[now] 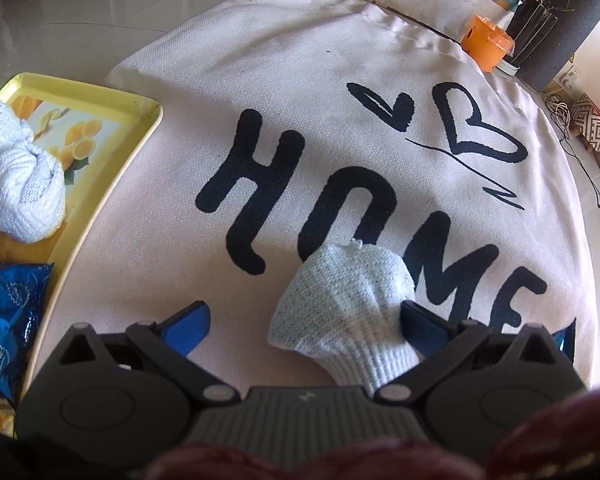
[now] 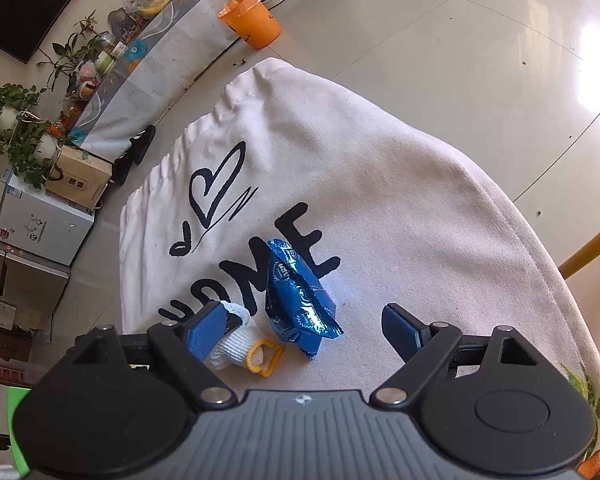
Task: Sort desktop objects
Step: 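Close the left gripper on the white glove while the right grips the blue packet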
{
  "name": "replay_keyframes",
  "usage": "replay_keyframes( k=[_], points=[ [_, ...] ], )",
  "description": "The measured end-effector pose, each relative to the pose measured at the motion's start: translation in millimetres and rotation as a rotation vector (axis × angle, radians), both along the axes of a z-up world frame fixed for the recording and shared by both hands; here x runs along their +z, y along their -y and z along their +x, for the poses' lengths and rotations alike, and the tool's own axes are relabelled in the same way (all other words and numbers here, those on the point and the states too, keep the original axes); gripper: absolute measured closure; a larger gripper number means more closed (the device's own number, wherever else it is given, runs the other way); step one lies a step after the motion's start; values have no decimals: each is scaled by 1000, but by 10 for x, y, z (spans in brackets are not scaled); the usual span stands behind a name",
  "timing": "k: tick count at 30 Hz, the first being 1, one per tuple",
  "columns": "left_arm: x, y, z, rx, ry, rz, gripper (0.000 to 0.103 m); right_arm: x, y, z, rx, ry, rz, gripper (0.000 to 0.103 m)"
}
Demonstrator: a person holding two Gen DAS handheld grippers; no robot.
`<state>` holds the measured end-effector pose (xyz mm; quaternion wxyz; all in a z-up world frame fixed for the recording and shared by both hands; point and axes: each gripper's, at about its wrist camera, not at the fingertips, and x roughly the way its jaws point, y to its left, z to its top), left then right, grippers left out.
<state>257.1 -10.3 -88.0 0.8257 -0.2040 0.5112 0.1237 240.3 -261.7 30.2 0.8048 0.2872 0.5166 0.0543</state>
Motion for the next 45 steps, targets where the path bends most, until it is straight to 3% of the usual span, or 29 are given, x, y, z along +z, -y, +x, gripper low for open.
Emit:
replay_keyframes(
  k=[5,13,25,34,45],
  points=[
    [9,-136,-161,13,-10,-41,0,-30,-26,28,15,10,21,17],
    [13,-236,-406,-1,-11,-44,0,-219,-151,90,58,2,35,18],
    [33,-228,-276,2,-11,-87,1,-548,-314,288,96,16,45,44],
    [-3,-88,-76,6,1,-124,1,-684,-405,312,120,-3,76,49],
    [-46,233,20,-74,-57,100,0,-792,-311,283,65,-11,88,57]
  ],
)
